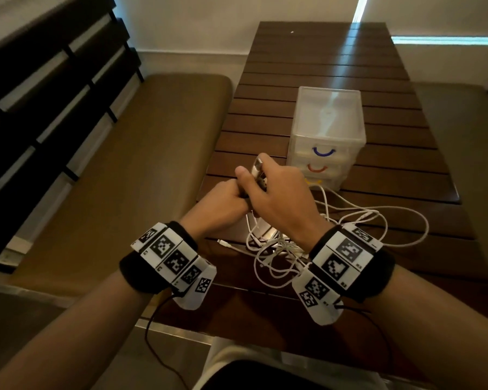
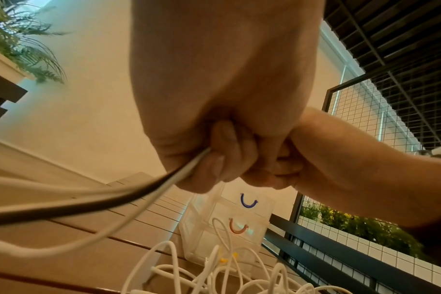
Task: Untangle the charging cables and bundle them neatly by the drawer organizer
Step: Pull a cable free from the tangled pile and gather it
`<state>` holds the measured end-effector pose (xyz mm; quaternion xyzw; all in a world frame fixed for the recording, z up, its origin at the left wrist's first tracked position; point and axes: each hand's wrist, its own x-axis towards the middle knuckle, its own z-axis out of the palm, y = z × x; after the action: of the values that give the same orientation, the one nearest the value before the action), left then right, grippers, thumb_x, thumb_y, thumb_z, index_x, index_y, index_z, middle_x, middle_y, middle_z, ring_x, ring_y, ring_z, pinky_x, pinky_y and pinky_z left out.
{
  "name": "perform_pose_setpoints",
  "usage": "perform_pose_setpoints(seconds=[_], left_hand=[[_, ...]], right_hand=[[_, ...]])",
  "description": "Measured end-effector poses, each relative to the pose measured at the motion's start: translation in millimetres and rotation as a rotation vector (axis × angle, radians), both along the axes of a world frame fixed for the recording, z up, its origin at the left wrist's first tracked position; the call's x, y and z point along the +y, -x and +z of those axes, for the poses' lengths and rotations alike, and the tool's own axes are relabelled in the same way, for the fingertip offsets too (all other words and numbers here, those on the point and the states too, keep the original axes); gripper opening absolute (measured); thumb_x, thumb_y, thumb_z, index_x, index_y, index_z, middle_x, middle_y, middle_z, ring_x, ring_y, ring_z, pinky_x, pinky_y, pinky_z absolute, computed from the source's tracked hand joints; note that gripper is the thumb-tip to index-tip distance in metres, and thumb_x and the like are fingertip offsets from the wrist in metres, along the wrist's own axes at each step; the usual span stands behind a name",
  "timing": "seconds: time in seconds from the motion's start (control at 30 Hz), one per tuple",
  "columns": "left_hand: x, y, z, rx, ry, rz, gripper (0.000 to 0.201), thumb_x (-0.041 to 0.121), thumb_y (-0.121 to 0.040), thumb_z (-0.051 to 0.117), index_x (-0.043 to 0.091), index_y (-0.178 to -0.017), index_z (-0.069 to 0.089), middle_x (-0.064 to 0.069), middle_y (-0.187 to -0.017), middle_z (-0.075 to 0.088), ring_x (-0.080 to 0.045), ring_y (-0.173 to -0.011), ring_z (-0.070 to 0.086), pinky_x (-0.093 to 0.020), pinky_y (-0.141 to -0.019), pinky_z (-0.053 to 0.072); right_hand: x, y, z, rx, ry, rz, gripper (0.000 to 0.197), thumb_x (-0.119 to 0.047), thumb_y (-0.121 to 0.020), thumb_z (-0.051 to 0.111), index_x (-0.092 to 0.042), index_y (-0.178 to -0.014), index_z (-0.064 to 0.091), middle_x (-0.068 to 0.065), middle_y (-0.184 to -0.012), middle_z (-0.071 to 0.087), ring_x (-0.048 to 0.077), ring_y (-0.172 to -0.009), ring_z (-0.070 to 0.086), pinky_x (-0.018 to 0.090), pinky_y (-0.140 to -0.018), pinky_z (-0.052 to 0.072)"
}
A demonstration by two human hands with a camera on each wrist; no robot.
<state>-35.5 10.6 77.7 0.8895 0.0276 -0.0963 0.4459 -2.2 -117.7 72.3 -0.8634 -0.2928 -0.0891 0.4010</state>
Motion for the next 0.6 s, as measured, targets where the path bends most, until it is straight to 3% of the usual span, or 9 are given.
perform_pose_setpoints(seconds=[0.07, 0.17, 0.27, 0.37, 0.47, 0.6], left_hand=[[0, -2, 0, -0.02, -0.032, 0.022, 0.027, 0.009, -0.091, 0.052, 0.016, -0.067, 0.065, 0.013, -0.051, 0.058, 0.001, -0.044, 0.049, -0.017, -0.048, 0.035], [0, -2, -2, -0.051, -0.09, 0.056, 0.041, 0.008, -0.088, 0.053, 0.02, -0.049, 0.049, 0.01, -0.041, 0.047, -0.004, -0.037, 0.039, -0.023, -0.046, 0.028], [0, 0, -2, -0.088, -0.105, 0.071, 0.04, 0.007, -0.088, 0.053, 0.02, -0.051, 0.045, 0.008, -0.045, 0.045, -0.004, -0.039, 0.039, -0.026, -0.047, 0.027], [4, 1, -4, -0.124, -0.13, 0.093, 0.036, 0.009, -0.088, 0.054, 0.022, -0.055, 0.048, 0.01, -0.047, 0.05, -0.003, -0.044, 0.044, -0.025, -0.048, 0.03], [6, 1, -10, -0.096, -0.172, 0.093, 0.028, 0.013, -0.09, 0.051, 0.011, -0.064, 0.057, 0.0, -0.058, 0.056, -0.014, -0.05, 0.047, -0.031, -0.05, 0.037], [11, 6, -17, -0.058, -0.207, 0.098, 0.033, 0.014, -0.093, 0.049, 0.012, -0.061, 0.053, -0.004, -0.059, 0.055, -0.019, -0.049, 0.045, -0.033, -0.049, 0.039]], right_hand=[[1, 1, 0, 0.035, 0.012, -0.003, 0.027, -0.041, -0.103, 0.042, -0.022, -0.084, 0.043, -0.011, -0.057, 0.048, 0.016, -0.056, 0.053, 0.032, -0.056, 0.036], [2, 3, -1, 0.085, -0.054, -0.013, 0.017, -0.031, -0.105, 0.037, -0.018, -0.102, 0.048, -0.009, -0.06, 0.052, 0.021, -0.059, 0.058, 0.034, -0.057, 0.038], [4, 5, -3, 0.097, -0.097, -0.013, 0.017, -0.027, -0.105, 0.037, -0.017, -0.114, 0.047, -0.004, -0.066, 0.059, 0.023, -0.063, 0.061, 0.035, -0.057, 0.042], [7, 6, -9, 0.078, -0.087, 0.011, 0.02, -0.03, -0.105, 0.038, -0.015, -0.106, 0.051, -0.002, -0.068, 0.06, 0.022, -0.064, 0.06, 0.036, -0.057, 0.042], [10, 6, -13, 0.108, -0.064, 0.035, 0.022, -0.031, -0.105, 0.038, -0.014, -0.101, 0.052, -0.001, -0.072, 0.061, 0.022, -0.067, 0.06, 0.037, -0.06, 0.043], [15, 7, -17, 0.129, 0.007, 0.077, 0.031, -0.039, -0.106, 0.033, -0.016, -0.094, 0.051, -0.002, -0.071, 0.061, 0.021, -0.066, 0.06, 0.045, -0.065, 0.048]])
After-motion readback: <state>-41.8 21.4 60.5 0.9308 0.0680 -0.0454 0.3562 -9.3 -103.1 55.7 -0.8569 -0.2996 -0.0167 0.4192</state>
